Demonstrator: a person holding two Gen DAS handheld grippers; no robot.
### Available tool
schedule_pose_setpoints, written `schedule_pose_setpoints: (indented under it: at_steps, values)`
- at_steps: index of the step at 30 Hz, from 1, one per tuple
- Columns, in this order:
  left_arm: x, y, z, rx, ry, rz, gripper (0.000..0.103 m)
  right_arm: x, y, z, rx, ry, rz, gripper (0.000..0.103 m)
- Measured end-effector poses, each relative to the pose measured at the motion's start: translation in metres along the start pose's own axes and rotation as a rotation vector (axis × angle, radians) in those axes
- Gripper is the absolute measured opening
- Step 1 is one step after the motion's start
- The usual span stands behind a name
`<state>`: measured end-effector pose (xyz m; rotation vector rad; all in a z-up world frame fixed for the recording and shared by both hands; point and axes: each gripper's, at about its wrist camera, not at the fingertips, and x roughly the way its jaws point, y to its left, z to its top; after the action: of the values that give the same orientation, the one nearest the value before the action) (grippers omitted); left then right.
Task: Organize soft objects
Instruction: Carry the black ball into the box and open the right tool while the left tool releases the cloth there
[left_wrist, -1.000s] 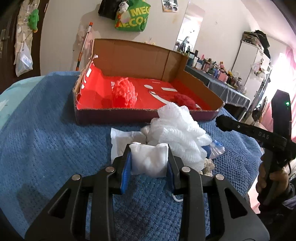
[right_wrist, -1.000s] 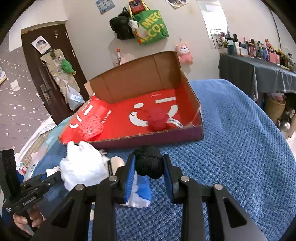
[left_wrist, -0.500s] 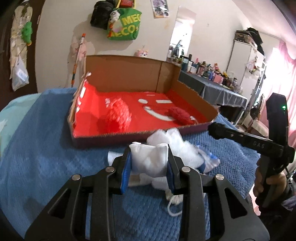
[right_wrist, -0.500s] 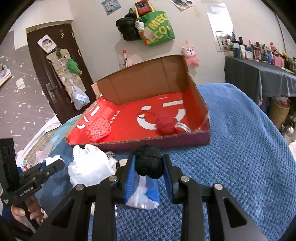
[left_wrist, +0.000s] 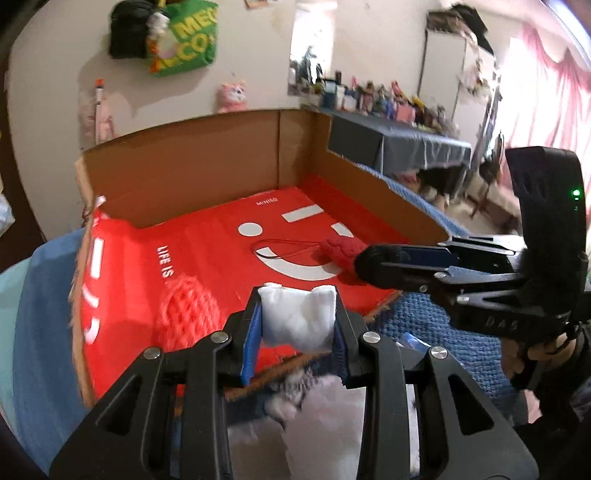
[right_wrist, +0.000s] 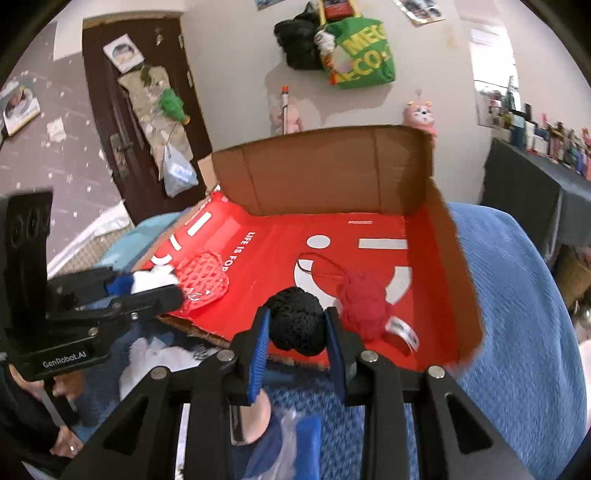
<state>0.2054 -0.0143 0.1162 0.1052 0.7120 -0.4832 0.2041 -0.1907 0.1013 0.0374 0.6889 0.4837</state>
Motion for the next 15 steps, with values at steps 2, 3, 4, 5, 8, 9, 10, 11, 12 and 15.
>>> schedule_pose_setpoints:
  at_steps: [2, 3, 4, 5, 8, 9, 10, 11, 12, 15]
  values:
    - [0.01, -0.003, 0.007, 0.048, 0.022, 0.008, 0.031, 0.012, -0.001, 0.005, -0.029, 0.029, 0.007, 0.032]
    - [0.013, -0.005, 0.009, 0.065, 0.033, 0.014, 0.031, 0.014, -0.002, 0.006, -0.04, 0.035, 0.012, 0.032]
    - [0.019, -0.006, 0.011, 0.088, 0.054, 0.017, 0.031, 0.019, -0.003, 0.009, -0.057, 0.049, 0.021, 0.032]
    - [0.023, -0.007, 0.012, 0.099, 0.069, 0.013, 0.031, 0.023, -0.003, 0.01, -0.071, 0.063, 0.027, 0.032]
    - [0.037, -0.007, 0.012, 0.125, 0.115, 0.007, 0.031, 0.034, -0.003, 0.012, -0.112, 0.1, 0.039, 0.032]
    - [0.041, -0.006, 0.01, 0.128, 0.127, 0.009, 0.031, 0.037, -0.003, 0.012, -0.128, 0.11, 0.037, 0.032]
    - [0.046, -0.005, 0.01, 0.133, 0.148, 0.011, 0.031, 0.04, -0.003, 0.012, -0.139, 0.116, 0.033, 0.032]
    - [0.051, -0.004, 0.009, 0.135, 0.165, 0.006, 0.031, 0.042, -0.002, 0.013, -0.15, 0.123, 0.032, 0.032]
    - [0.054, -0.003, 0.008, 0.134, 0.176, 0.001, 0.031, 0.046, -0.002, 0.014, -0.162, 0.131, 0.034, 0.032]
    - [0.066, 0.001, 0.007, 0.13, 0.223, -0.018, 0.031, 0.054, -0.003, 0.016, -0.176, 0.15, 0.037, 0.032]
